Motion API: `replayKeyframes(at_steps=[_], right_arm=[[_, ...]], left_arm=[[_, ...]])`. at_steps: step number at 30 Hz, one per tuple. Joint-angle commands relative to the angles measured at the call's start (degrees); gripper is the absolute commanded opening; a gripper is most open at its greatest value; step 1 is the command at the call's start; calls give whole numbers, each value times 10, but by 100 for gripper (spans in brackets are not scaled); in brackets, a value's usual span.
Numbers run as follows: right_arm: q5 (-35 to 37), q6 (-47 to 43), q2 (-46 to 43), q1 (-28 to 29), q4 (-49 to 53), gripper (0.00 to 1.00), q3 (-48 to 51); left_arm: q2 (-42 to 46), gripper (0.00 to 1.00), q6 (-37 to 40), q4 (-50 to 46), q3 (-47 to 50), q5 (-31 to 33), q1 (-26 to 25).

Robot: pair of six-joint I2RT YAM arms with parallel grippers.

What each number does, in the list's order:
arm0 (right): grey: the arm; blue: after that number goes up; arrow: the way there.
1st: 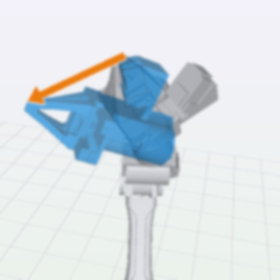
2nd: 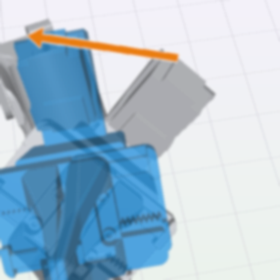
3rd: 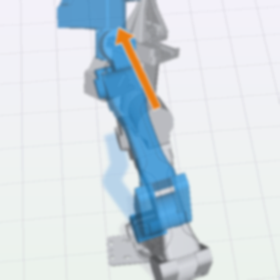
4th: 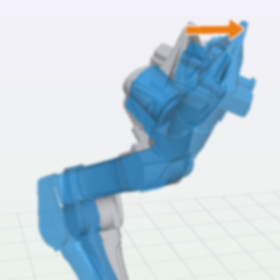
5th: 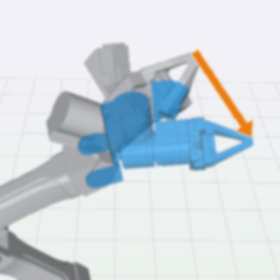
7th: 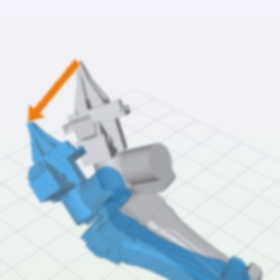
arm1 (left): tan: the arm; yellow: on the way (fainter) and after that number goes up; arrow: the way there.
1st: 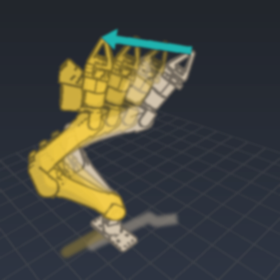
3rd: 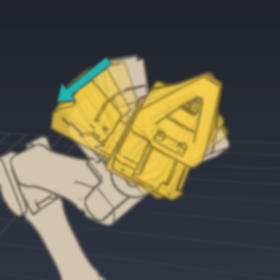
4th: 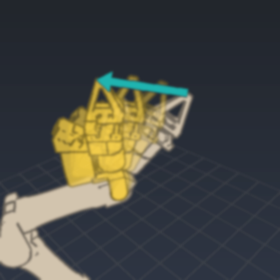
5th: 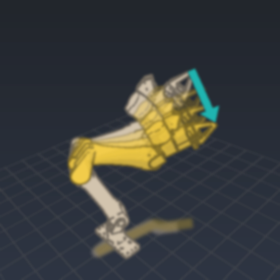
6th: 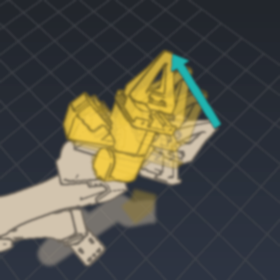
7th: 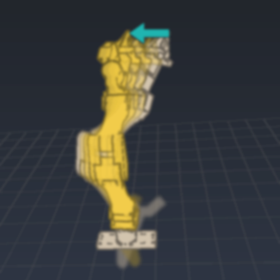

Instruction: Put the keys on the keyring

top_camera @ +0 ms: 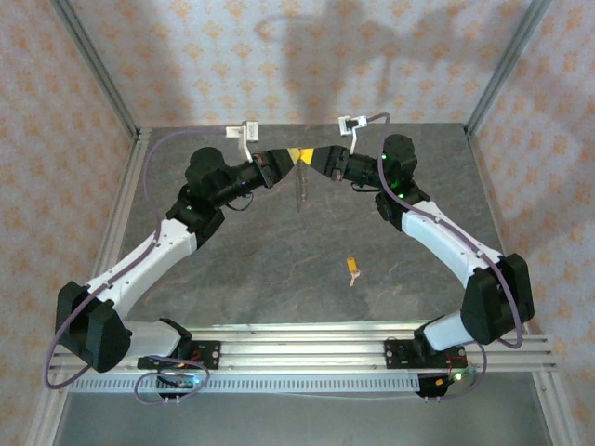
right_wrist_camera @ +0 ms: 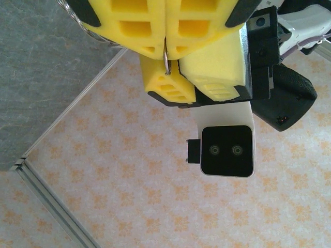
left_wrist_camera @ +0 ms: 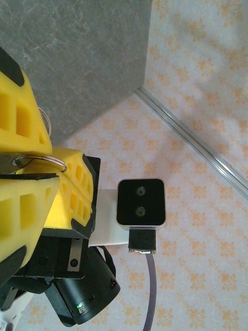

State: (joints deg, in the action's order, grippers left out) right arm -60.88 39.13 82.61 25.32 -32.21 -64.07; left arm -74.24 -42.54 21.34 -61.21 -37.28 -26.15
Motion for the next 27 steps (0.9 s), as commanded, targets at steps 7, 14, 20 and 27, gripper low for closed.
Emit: replayKeyframes(at_steps=[7, 14, 20, 27], right_arm=[[5, -18, -23, -4, -11, 0, 5], [50, -31, -60, -39, 52, 43, 8], [95, -16, -112, -88, 90, 50, 47], [43, -30, -130, -93, 87, 49, 65]], left_arm=[[17, 0, 21, 12, 0, -11, -3], [12, 0, 53, -25, -19, -6, -3], [6, 0, 113, -78, -57, -38, -3], [-21, 0, 200, -182, -131, -96, -3]])
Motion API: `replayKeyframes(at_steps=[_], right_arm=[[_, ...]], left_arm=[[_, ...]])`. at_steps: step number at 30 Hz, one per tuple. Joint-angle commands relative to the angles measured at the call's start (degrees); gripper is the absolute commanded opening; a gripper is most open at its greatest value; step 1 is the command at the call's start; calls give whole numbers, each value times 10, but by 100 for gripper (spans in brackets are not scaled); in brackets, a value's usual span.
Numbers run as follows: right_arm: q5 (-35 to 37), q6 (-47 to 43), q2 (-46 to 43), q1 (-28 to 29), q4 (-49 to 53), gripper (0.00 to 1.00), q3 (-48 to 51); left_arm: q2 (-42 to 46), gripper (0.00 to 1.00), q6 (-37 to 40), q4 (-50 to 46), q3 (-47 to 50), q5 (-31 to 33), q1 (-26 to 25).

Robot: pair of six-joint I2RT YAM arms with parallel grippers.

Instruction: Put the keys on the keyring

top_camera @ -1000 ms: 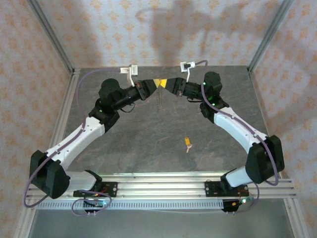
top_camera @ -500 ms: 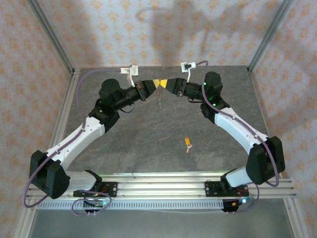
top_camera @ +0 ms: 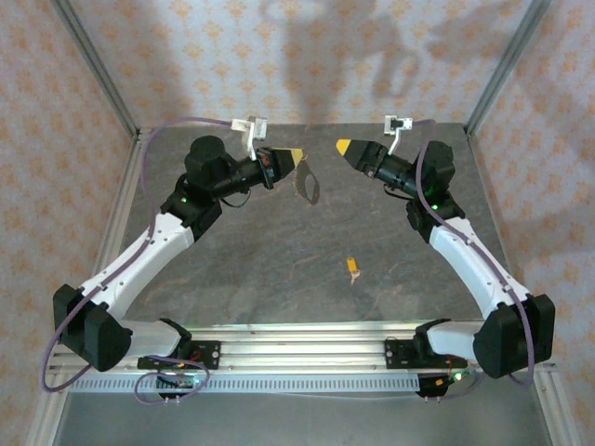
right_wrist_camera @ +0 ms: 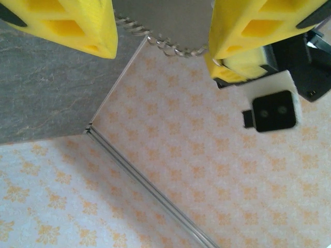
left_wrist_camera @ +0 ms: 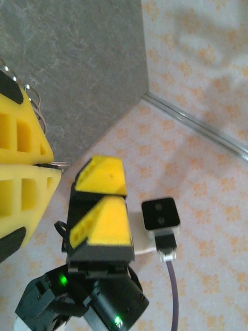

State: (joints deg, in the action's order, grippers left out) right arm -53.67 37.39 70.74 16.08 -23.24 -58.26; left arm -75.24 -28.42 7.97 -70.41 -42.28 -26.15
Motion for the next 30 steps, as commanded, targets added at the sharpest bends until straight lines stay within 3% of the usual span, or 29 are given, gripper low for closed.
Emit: replayKeyframes(at_steps=[1, 14, 24, 30], right_arm=[[-35, -16, -12, 0, -4, 48, 8], [-112, 2, -2, 13, -68, 40, -7], [-122, -24, 8, 40, -39, 33, -25], [-125, -29, 5, 44, -35, 21, -20]], left_arm=[[-16, 0, 66, -57, -48, -55, -3], [-59, 0, 118, -121, -114, -133, -7], [-71, 0, 130, -140, -133, -140, -14], [-70, 0, 130, -140, -133, -137, -16]])
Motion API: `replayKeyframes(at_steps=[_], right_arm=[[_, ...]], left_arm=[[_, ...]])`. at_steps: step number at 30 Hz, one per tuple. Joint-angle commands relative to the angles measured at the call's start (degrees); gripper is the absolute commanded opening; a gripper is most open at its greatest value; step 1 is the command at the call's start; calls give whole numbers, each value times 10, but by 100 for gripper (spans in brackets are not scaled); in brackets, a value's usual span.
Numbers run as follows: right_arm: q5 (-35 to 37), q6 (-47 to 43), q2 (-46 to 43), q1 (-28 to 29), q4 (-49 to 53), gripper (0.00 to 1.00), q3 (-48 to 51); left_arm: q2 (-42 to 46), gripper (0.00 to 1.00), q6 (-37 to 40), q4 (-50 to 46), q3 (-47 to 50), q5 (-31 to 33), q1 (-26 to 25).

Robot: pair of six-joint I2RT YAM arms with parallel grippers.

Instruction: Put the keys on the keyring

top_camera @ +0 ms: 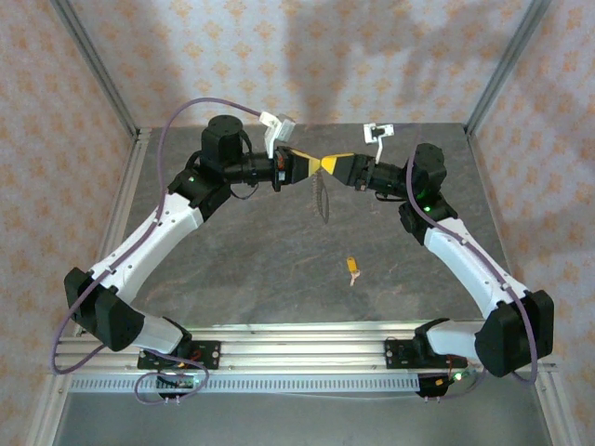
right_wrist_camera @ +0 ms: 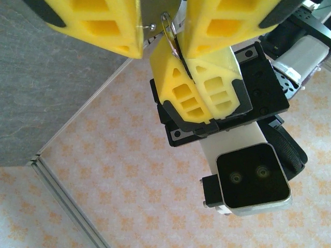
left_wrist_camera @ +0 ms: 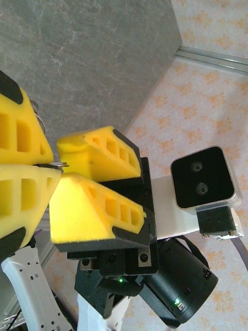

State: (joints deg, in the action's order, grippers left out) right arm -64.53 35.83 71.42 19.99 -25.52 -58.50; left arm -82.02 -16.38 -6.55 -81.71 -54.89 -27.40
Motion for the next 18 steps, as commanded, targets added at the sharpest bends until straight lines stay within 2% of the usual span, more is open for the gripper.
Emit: replayKeyframes(at_steps=[1, 8, 12, 15, 18], right_arm=[[-18, -14, -2, 6, -11, 18, -17], [-24, -18, -6, 8, -10, 0, -8], [-28, -19, -8, 10, -10, 0, -5], [-35, -20, -8, 12, -9, 5, -6], [-35, -23, -8, 13, -5, 5, -7]], left_arm=[[-2, 0, 9, 6, -20, -10, -4], [-1, 0, 6, 11, -21, -6, -3], [-2, 0, 6, 12, -23, -6, -4], [-3, 0, 4, 15, -22, -6, -4], [-5, 0, 2, 17, -23, -6, -6]])
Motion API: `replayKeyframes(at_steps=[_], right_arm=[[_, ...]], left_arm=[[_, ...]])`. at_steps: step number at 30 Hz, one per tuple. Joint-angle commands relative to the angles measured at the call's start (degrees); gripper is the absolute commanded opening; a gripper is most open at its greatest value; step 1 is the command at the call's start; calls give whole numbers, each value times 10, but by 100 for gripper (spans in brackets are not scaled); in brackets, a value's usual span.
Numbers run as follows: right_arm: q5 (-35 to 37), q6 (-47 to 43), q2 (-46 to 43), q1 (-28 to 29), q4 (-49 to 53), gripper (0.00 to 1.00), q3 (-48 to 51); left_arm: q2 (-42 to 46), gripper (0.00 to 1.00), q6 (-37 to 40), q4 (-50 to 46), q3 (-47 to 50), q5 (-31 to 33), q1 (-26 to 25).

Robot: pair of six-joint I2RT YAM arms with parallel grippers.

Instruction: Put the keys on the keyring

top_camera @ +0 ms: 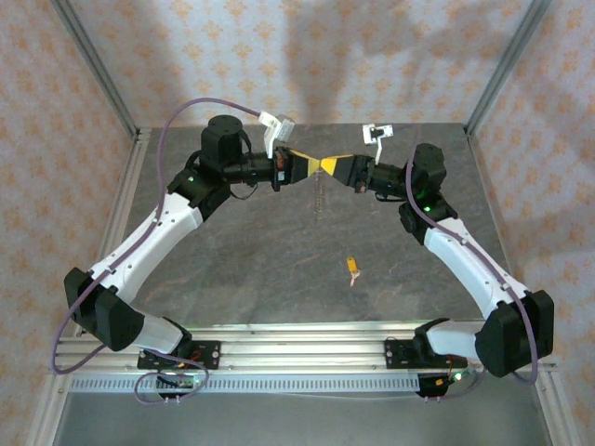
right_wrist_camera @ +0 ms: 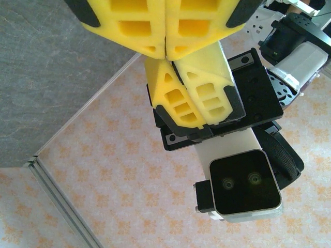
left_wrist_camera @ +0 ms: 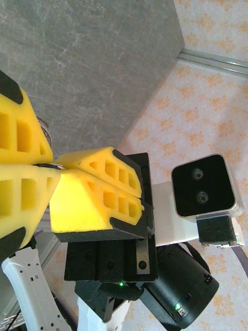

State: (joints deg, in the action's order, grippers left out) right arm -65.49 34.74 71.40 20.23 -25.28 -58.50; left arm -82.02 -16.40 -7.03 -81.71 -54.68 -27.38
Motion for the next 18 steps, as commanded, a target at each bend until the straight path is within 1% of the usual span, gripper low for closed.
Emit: replayKeyframes(at_steps=[1, 3, 6, 9, 10, 11, 12, 13, 14, 15, 16, 18], right_arm=[[-25, -13, -7, 10, -7, 3, -7], [-25, -14, -6, 10, -7, 0, -7], [-19, -16, -6, 10, -7, 0, -6], [12, -22, -11, 10, -6, 0, 1], [30, -25, -15, 11, -6, 0, 5], [41, -26, -18, 11, -8, 0, 8], [56, -26, -23, 10, -15, 0, 12], [64, -23, -26, 9, -23, 0, 15], [73, -18, -28, 8, -32, 0, 19], [80, -14, -30, 8, -44, 0, 21], [87, -9, -30, 8, -54, 0, 22], [100, -1, -32, 7, -68, 0, 22]], left_arm=[[-6, 0, 2, 22, -24, -7, -6], [-7, 0, 1, 23, -26, -7, -6], [-9, 0, -2, 26, -27, -5, -7], [-5, 0, -18, 34, -22, 21, -8], [-1, 6, -26, 40, -17, 35, -8], [3, 22, -36, 47, -12, 54, -8], [11, 41, -50, 56, -4, 78, -10], [19, 51, -61, 65, 4, 100, -11], [30, 58, -71, 66, 13, 142, -13], [41, 62, -82, 71, 25, 177, -14], [52, 65, -97, 92, 43, 199, -14], [70, 67, -131, 133, 78, 230, -14]])
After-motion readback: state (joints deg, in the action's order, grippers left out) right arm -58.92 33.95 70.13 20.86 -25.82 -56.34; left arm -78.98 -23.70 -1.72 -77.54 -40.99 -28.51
